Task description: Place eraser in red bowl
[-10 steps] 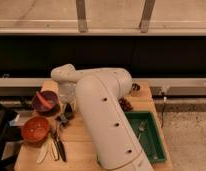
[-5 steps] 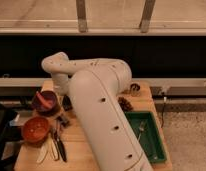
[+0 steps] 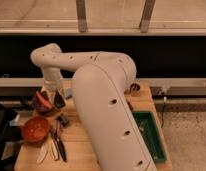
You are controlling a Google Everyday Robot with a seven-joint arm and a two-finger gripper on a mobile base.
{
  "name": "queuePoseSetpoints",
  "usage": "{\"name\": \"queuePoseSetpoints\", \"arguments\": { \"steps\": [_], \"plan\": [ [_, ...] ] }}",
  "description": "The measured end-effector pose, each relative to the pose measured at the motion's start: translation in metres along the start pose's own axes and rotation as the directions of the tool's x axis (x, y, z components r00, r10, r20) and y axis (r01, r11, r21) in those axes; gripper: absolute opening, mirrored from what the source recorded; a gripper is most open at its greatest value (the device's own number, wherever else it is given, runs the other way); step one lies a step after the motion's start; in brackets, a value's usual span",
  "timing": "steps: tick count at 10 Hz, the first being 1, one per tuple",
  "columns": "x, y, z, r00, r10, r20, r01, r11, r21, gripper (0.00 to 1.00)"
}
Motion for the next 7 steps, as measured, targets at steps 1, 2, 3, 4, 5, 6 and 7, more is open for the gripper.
{"name": "queuePoseSetpoints", "arguments": {
  "steps": [1,2,3,4,5,6,7],
  "plan": [
    [-0.003,0.023,0.001,0.998,-0.063,0.008,0.063,0.997,-0.034,0.0],
    [-0.004,0.038,0.003,0.995,-0.1,0.006,0.1,0.994,-0.049,0.0],
    [-0.005,0.053,0.005,0.992,-0.128,0.001,0.128,0.99,-0.059,0.0],
    [-0.003,0.074,0.01,0.986,-0.163,-0.015,0.162,0.984,-0.077,0.0],
    [0.004,0.096,0.016,0.98,-0.196,-0.04,0.191,0.976,-0.104,0.0],
    [0.01,0.11,0.02,0.975,-0.214,-0.063,0.205,0.97,-0.13,0.0],
    [0.016,0.12,0.024,0.97,-0.229,-0.078,0.216,0.964,-0.153,0.0]
  ]
}}
